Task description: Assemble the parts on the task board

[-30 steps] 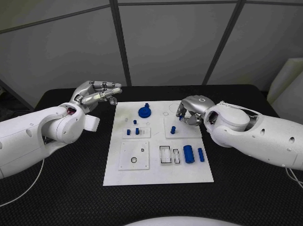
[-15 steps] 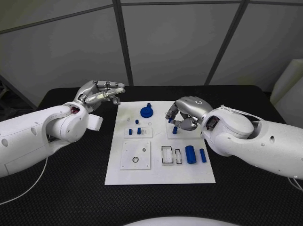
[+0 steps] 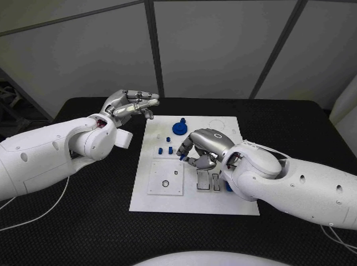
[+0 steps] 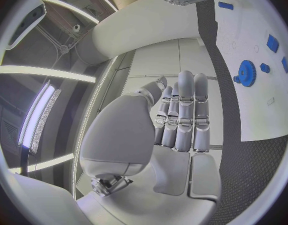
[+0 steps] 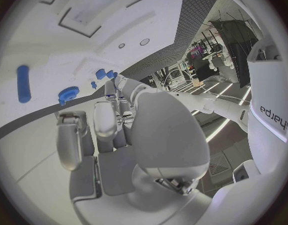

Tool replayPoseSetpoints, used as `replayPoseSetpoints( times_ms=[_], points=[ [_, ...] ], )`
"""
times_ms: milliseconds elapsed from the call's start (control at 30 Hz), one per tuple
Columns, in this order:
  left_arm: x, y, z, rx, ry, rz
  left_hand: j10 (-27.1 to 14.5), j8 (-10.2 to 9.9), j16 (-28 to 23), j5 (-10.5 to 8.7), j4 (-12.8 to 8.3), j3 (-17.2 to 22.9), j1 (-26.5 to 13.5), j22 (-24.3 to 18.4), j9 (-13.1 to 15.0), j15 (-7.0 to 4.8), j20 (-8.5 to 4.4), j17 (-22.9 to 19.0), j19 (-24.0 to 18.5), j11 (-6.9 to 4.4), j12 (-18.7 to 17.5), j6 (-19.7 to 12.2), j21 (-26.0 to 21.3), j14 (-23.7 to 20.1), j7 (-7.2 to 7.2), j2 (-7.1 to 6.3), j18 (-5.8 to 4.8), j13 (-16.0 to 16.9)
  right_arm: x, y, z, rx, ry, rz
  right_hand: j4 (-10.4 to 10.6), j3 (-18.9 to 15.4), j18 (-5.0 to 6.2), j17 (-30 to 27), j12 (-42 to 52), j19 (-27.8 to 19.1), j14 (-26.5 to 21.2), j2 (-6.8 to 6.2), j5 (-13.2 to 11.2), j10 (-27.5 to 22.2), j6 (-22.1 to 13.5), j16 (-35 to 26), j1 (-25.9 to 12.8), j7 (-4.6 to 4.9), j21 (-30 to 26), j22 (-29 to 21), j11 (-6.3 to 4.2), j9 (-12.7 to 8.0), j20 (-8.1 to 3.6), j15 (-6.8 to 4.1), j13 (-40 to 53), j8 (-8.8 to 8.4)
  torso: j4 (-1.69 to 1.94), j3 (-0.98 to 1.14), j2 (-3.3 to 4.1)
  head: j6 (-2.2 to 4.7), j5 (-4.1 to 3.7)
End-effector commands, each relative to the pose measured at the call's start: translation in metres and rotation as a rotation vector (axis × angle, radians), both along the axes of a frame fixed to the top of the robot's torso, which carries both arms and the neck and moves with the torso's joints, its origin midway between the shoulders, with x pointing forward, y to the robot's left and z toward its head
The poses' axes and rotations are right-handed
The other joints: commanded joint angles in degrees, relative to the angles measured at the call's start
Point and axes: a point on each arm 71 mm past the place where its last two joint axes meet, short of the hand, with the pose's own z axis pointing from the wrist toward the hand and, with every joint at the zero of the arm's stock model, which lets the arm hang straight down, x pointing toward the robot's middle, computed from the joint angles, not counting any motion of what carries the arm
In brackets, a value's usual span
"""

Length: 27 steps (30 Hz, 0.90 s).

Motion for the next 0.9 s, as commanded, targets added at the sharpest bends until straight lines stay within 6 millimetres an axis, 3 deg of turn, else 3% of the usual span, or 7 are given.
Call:
replayPoseSetpoints(
  times_ms=[33, 400, 900],
  points=[
    [0.000, -0.003, 0.001, -0.010, -0.003, -0.011, 0.03, -0.10, -0.34, -0.27, -0.21, -0.28, -0.36, -0.06, 0.08, 0.10, -0.05, -0.06, -0.15, 0.03, 0.09, 0.23, -0.35, -0.25, -0.14, 0.09, -0.69, 0.06, -0.002, 0.004, -0.008, -0.004, 0.018, 0.029, 0.04, 0.29, -0.34, -0.05, -0.14, 5.90, 0.88, 0.01, 0.24, 0.27, 0.47, 0.07, -0.36, -0.01, 0.18, 14.91, 0.02, 0.09, -0.25, -0.43, -0.05, 0.15, 0.02, -0.01, 0.01, -0.25, 0.37],
    [0.000, -0.005, 0.002, -0.012, -0.001, -0.017, 0.03, -0.10, -0.34, -0.27, -0.21, -0.28, -0.36, -0.06, 0.08, 0.10, -0.05, -0.06, -0.15, 0.03, 0.09, 0.23, -0.35, -0.25, -0.14, 0.09, -0.69, 0.06, -0.006, 0.015, -0.024, -0.067, 0.034, 0.049, -0.04, 0.51, -0.30, -0.11, -0.15, 5.83, 0.86, 0.05, 0.26, 0.23, 0.43, 0.08, -0.62, 0.03, 0.07, 14.82, 0.06, 0.13, -0.25, -0.41, -0.09, 0.10, -0.06, 0.14, 0.01, -0.74, 1.05],
    [0.000, -0.006, 0.001, -0.012, 0.001, -0.019, 0.02, -0.13, -0.42, -0.26, -0.22, -0.33, -0.38, -0.12, 0.09, 0.12, -0.05, -0.10, -0.12, 0.05, 0.07, 0.23, -0.44, -0.24, -0.12, 0.18, -0.70, 0.06, -0.009, 0.022, -0.029, -0.082, 0.044, 0.063, -0.07, 0.61, -0.28, -0.30, -0.15, 5.79, 0.82, 0.09, 0.26, 0.21, 0.43, -0.02, -0.73, 0.04, -0.01, 14.75, 0.07, 0.15, -0.25, -0.41, -0.10, 0.09, -0.03, 0.08, -0.04, -1.35, 1.58]
  ],
)
